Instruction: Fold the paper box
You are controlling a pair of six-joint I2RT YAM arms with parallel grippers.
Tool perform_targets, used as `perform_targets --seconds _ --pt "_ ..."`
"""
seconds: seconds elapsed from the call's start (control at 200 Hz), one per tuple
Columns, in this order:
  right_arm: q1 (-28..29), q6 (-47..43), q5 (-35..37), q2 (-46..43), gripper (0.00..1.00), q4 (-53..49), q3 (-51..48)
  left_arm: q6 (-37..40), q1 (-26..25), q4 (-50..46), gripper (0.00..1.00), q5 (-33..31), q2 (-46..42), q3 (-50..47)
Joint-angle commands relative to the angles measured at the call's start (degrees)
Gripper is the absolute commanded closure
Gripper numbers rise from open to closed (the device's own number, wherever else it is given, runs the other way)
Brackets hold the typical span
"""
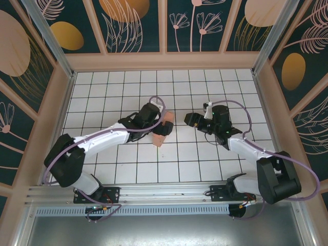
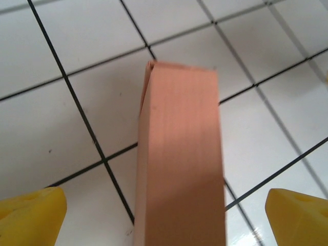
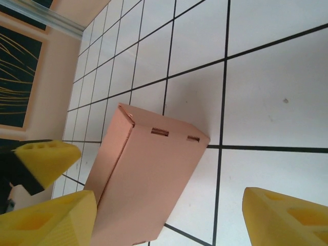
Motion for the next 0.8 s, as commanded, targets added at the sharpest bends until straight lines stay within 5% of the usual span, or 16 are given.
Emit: perform_targets --seconds 0.0,0.16,0.385,0.485,0.631,0.796 --pt "-0.7 0.0 1.2 -1.7 0.25 -0.5 -1.2 3.9 -0.7 -6.1 0.02 2.2 2.4 3.8" --pt "-1.0 0.0 1.3 -1.5 0.25 -0.2 -1.6 4.8 -1.8 -9.0 0.16 3.3 6.7 6.7" --pt "-1.2 -0.5 1.2 -0.6 0.25 -0.1 -1.7 6.7 -2.4 -9.8 0.52 3.6 7.3 7.6" --pt "-1.2 -0.4 1.0 0.0 0.25 0.1 -1.8 7.9 -2.4 -9.9 0.56 1.1 6.1 7.4" --pt "-1.2 -0.4 0.8 0.3 0.26 0.4 -1.8 9.5 -2.6 -10.4 0.58 -7.8 4.0 7.1" --pt "-1.2 -0.6 1.0 0.3 0.26 0.1 -2.0 12.3 -2.9 -10.1 0.59 -26.4 1.6 5.8"
